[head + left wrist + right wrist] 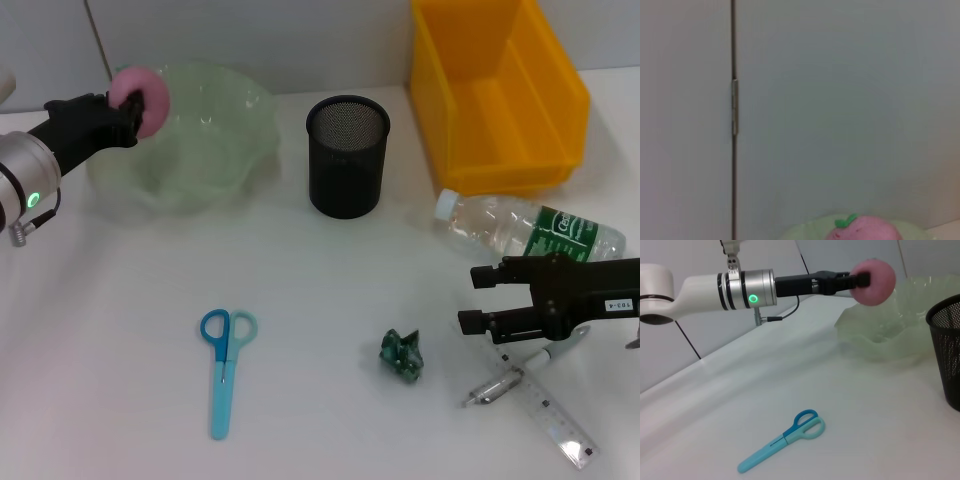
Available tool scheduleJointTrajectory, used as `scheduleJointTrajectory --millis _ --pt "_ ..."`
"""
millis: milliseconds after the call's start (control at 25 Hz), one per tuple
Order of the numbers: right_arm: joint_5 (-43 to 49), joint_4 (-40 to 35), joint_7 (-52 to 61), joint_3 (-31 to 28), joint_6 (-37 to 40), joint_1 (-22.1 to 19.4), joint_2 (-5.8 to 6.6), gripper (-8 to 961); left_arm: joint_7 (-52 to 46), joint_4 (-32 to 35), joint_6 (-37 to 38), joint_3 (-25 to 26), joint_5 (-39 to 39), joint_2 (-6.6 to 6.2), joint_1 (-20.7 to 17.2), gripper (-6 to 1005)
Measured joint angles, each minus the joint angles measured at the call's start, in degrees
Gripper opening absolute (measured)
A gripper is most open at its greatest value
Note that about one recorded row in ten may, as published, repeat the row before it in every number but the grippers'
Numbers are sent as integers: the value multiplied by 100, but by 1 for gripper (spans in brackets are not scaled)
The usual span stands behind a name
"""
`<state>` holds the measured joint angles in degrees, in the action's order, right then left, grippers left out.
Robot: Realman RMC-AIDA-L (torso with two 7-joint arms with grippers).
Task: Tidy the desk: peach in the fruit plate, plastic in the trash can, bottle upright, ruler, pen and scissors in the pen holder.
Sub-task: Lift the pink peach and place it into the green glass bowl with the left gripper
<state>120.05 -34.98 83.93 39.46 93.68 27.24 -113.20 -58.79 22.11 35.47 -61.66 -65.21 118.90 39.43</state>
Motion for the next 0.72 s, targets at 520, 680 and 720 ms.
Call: scheduleJointTrajectory --millis 520,680,720 --pt "-5 25 -20 2 -42 55 0 785 -49 -31 133 -15 10 10 13 432" --pt "-2 27 -20 8 -43 55 0 784 -52 -31 164 -14 9 10 13 618" --pt "-2 27 -20 8 -43 55 0 783 -77 -31 270 -12 10 11 13 665"
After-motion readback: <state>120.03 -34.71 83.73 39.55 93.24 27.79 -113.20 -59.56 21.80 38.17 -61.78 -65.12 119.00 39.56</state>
